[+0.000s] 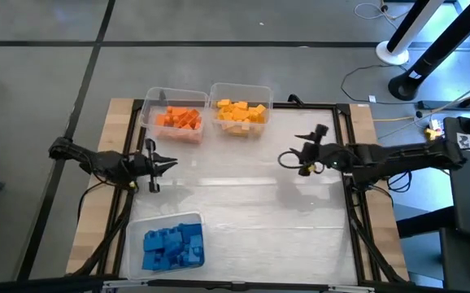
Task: Sort blocks
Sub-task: Return to Home Position
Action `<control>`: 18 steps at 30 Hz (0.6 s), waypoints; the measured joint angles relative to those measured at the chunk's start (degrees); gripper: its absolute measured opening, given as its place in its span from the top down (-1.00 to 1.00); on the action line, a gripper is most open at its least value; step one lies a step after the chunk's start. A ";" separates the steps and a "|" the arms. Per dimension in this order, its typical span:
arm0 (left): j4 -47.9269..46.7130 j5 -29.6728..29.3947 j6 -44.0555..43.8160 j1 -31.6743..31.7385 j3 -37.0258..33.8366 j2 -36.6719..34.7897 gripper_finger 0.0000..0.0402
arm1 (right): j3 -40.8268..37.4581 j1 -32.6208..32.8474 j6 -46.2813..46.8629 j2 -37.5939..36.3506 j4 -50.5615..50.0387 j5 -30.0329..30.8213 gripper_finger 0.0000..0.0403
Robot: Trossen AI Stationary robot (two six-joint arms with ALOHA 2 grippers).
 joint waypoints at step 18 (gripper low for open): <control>-3.00 -2.36 -2.99 0.37 0.00 0.04 0.86 | -30.99 0.00 0.76 -13.77 29.11 -19.70 -0.15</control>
